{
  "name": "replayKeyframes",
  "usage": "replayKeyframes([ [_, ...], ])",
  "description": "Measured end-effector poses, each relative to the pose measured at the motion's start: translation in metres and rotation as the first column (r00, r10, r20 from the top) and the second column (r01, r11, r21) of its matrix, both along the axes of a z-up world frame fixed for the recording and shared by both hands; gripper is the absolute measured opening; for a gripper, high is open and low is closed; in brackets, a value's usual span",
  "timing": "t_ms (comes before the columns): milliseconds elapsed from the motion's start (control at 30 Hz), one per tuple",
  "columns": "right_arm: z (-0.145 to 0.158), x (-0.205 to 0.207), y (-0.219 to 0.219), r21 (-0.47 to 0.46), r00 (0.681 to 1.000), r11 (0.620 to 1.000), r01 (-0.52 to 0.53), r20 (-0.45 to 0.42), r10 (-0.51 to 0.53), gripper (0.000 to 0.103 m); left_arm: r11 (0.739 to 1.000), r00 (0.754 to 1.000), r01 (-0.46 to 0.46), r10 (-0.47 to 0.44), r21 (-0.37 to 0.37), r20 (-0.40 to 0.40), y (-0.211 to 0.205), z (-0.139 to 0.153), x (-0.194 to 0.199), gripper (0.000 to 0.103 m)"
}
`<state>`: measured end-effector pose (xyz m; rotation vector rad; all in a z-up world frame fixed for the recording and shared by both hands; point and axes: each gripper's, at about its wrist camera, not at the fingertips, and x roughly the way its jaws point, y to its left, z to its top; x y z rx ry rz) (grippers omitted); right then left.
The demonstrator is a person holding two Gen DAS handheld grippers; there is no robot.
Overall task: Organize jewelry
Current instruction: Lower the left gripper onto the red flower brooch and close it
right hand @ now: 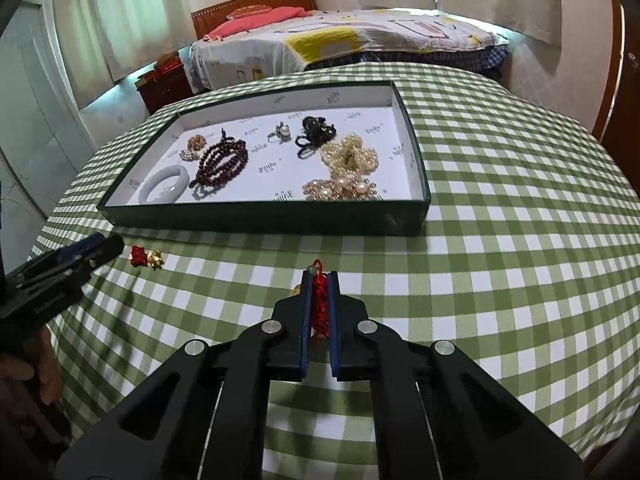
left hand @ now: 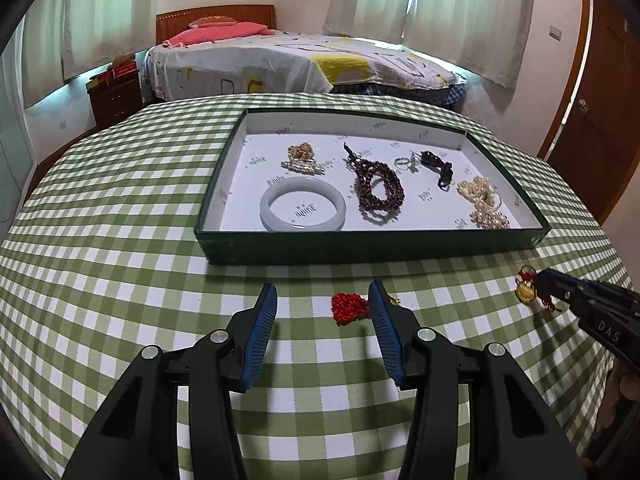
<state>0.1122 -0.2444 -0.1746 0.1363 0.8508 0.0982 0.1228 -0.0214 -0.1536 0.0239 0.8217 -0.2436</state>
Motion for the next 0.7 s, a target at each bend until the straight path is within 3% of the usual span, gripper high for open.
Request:
replayKeyframes([
  [367, -0.003, 0.003, -0.001, 0.011, 1.000, 1.000, -0.002, -0.003, 0.002, 0.007, 0.999, 0.998, 0.049, -0.049, -0.004, -0.031, -0.011, -0.010, 0.005, 0.044],
  [500, -0.006, 0.005, 0.000, 0.016, 1.000, 1.000, -0.003, -0.007, 0.004, 0.007, 0.998, 0.997, 0.058, -0.059, -0.021, -0.044, -0.012, -0.014, 0.008, 0.035],
  [600, -0.007, 0.005, 0.001, 0.016, 1.000, 1.000, -0.005, -0.009, 0.005, 0.007, 0.997, 0.996, 0.074, -0.075, -0.026, -0.043, -0.013, -0.016, 0.010, 0.023],
  [700, -0.008, 0.005, 0.001, 0.016, 1.000, 1.000, -0.002, -0.008, 0.002, 0.007, 0.996, 0.995, 0.089, -0.090, -0.030, -0.041, -0.014, -0.016, 0.012, 0.018],
])
